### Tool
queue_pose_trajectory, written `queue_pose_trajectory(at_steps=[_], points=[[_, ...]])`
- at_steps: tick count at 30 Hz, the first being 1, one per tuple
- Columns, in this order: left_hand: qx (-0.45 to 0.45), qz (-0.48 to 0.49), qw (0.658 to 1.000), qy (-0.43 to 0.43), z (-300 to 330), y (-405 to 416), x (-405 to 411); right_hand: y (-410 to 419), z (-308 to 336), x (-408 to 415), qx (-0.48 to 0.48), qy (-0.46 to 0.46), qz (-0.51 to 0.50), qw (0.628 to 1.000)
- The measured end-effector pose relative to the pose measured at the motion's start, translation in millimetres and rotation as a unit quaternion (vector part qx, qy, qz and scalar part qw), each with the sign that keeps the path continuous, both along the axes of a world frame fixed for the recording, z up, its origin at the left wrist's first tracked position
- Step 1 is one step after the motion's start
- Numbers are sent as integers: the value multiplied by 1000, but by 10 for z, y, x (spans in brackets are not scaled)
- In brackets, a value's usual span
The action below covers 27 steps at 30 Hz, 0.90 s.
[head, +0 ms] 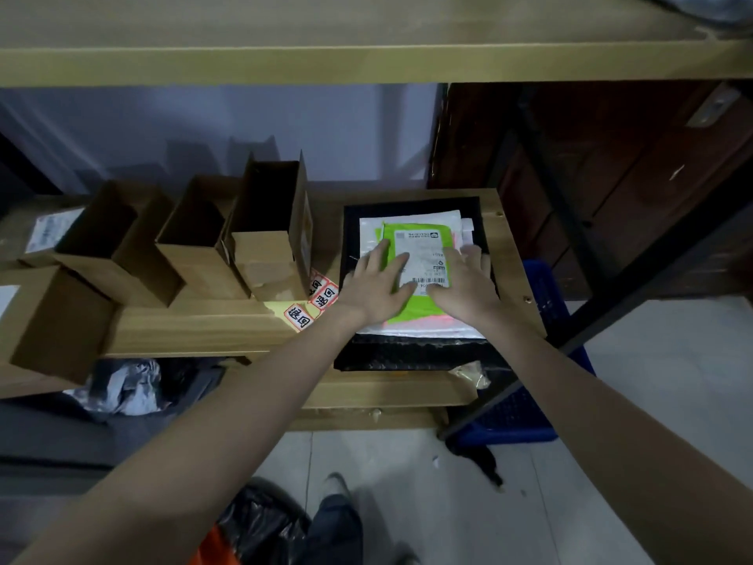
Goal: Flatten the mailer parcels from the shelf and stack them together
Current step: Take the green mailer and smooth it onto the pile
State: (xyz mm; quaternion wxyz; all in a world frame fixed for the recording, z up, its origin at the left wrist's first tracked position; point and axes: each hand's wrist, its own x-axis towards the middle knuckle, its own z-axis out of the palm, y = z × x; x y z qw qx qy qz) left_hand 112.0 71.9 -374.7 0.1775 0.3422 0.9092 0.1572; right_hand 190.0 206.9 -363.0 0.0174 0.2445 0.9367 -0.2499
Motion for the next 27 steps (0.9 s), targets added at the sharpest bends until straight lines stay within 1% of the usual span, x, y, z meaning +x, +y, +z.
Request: queue_pose_trajectory(at_steps=[1, 2, 4, 6, 8, 12, 16, 20, 27], points=[[10, -8, 999, 38, -17, 9, -18, 3, -2, -18, 29, 18, 31, 999], [15, -20, 998, 60, -31, 15, -41, 17, -18, -40, 54, 17, 65, 996], [-12, -45, 997, 54, -79, 15, -90, 44, -71, -82, 86, -25, 123, 988], [-59, -62, 996, 28, -133, -4, -130, 74, -165, -97, 94, -71, 151, 981], [-87, -68, 994, 1, -167, -27, -177, 102, -258, -105, 90, -82, 153, 981], [-111, -68, 991, -29, -200, -32, -214, 120, -328, -133, 48, -98, 157, 982], [-113, -69, 990, -41, -230, -19, -206, 132, -370, -133, 13, -99, 163, 982], [-118, -72, 989, -49, -251, -11, -227, 145, -372, -143, 13, -103, 170, 980], [-105, -74, 991, -49, -269, -22, -251, 187, -353, -169, -21, -100, 176, 979]])
